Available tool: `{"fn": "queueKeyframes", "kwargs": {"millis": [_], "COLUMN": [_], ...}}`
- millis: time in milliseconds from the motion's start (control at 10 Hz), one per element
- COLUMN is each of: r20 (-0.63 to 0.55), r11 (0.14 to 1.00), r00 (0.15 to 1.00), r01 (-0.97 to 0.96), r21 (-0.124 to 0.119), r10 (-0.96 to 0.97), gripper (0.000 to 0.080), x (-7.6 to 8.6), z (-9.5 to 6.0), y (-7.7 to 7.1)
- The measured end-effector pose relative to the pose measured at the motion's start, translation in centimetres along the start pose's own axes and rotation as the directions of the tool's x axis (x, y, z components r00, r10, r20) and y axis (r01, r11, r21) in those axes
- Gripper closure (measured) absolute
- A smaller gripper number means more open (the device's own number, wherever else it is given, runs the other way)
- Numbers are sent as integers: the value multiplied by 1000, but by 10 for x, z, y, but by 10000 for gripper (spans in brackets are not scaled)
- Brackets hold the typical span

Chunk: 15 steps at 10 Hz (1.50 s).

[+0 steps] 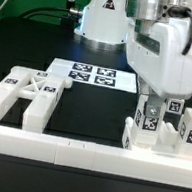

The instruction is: Assemble chair

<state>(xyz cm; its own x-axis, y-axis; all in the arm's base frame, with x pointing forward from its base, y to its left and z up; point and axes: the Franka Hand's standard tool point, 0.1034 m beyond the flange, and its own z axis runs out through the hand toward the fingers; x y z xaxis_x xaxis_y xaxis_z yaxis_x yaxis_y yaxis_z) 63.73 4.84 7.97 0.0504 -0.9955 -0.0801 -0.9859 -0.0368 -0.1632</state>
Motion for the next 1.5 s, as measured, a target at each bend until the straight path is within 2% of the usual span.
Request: {"fn": "queueKeyframes", "kwargs": {"millis": [200,300,400,800,1000,1300,1400,1500], "r20": [2,9,10,14,4,-1,0,0], "r11": [998,992,980,878,714,572,476,371], "r00": [998,992,980,879,714,572,477,371], "r01": [61,124,200,477,700,820,879,927], "r21": [-7,-30,-25,-24,-23,-23,-29,-45], "r10": [-61,-124,-199,-477,-700,-820,-879,-928], "gripper": [512,326,179,151,150,150,150,150], "x": [0,-3,-5,-3,-2,0,0,-1], "z": [0,0,-2,-1,-1,-1,-1,0], "y": [1,2,-1,-1,-2,-3,-2,-2]}}
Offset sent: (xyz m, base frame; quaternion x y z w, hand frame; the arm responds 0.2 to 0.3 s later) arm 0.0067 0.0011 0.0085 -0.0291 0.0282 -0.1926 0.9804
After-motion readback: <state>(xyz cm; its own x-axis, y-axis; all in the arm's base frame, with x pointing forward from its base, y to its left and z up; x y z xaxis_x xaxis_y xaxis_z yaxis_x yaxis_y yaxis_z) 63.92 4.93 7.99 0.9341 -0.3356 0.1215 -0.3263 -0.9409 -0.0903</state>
